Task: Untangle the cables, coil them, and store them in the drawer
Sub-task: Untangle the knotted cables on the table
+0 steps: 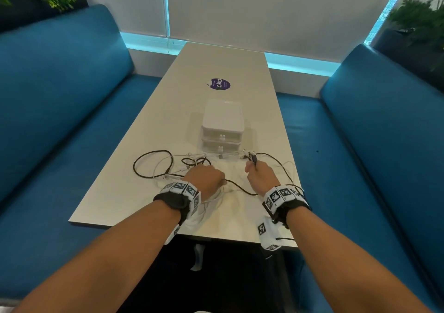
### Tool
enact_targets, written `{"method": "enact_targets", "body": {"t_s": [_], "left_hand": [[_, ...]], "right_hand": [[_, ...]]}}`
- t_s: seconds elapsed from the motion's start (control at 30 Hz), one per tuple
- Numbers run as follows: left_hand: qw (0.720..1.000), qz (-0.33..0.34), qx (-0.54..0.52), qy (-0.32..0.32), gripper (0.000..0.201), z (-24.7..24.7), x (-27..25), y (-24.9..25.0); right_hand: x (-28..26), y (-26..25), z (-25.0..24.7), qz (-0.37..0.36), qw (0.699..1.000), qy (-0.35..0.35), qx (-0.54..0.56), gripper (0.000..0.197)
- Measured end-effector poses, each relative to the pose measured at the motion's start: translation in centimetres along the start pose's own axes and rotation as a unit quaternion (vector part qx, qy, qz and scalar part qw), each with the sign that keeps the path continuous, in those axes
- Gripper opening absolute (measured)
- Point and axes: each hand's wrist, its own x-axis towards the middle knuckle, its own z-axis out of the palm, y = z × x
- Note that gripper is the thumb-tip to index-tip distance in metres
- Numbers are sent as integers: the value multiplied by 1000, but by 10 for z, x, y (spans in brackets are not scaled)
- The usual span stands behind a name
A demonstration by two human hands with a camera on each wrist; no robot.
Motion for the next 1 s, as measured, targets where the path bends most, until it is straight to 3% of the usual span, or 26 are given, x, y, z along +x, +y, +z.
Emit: {"method": "enact_targets", "body": {"t_s": [0.07, 0.13, 0.23, 0.33, 0.53, 0.73, 0.83, 1.0], "left_hand": [[1000, -1, 20, 9, 39, 1, 3, 8], [999, -8, 28, 17, 38, 3, 4, 14], [999, -21, 25, 19, 38, 4, 5, 16], [999, -20, 12, 26, 36, 2, 3, 15], [1000, -2, -10, 23, 28, -1, 2, 7], [999, 23, 14, 41, 27, -2, 0, -6], [997, 11, 52, 64, 24, -5, -4, -17], [996, -7, 89, 18, 21, -4, -5, -20]], "right_hand": [[-1, -9, 5, 29, 990, -30, 132, 29], [-4, -18, 6, 47, 980, -65, 184, 25], [-6, -19, 9, 30, 985, -82, 151, 22], [-9, -13, 13, -26, 994, -98, 40, 22], [-11, -4, 13, -30, 991, -131, -4, 40], [-5, 1, -5, -33, 993, -106, -39, 33], [1, 14, -16, 1, 994, -63, -94, 32], [1, 20, -22, 44, 988, 7, -151, 32]]}}
